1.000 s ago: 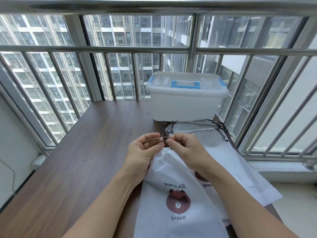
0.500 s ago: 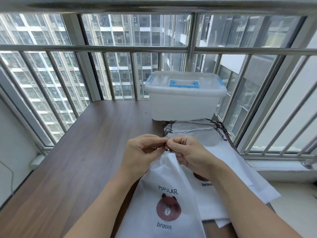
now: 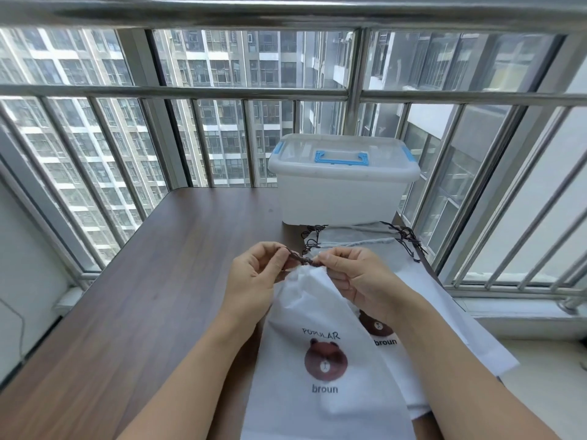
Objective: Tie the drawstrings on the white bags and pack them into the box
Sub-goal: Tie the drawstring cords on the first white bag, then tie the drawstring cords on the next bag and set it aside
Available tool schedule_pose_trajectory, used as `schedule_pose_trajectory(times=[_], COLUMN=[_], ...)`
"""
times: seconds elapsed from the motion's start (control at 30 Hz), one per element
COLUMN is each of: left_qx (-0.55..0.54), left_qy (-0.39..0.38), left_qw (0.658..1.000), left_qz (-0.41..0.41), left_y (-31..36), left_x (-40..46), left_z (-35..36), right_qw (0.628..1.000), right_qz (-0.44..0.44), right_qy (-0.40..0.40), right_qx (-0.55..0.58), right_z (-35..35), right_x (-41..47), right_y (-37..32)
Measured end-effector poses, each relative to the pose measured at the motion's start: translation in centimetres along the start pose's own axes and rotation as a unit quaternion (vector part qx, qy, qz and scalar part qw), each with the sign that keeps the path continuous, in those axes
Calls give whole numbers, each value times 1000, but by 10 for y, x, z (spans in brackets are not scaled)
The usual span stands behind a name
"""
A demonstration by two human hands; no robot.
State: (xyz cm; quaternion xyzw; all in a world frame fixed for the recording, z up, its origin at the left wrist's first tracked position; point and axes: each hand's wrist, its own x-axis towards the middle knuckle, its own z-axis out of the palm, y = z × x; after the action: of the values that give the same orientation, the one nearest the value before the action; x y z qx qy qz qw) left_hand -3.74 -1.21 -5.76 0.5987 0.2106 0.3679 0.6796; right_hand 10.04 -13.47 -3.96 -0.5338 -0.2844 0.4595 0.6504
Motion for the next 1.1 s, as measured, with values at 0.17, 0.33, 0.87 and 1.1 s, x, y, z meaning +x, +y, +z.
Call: schedule_pose_trajectory(times=[0.17, 0.33, 0.87, 1.1], left_qx=[-89, -124, 245, 384], left_qy=[43, 104, -33, 32], left_qw=[991, 982, 969, 923], left_qz=[-91, -99, 0, 10], left_y=[-1, 0, 7, 55], left_x=[2, 5, -1, 37], left_z=[0, -2, -21, -82], right_qw=[998, 992, 986, 892], right_qz=[-14, -59, -54, -222], right_qy=[57, 98, 109, 214], right_qx=[5, -57, -117, -330], right_z=[-6, -5, 12, -3], right_x=[4, 2, 1, 7], right_y=[-1, -8, 10, 9])
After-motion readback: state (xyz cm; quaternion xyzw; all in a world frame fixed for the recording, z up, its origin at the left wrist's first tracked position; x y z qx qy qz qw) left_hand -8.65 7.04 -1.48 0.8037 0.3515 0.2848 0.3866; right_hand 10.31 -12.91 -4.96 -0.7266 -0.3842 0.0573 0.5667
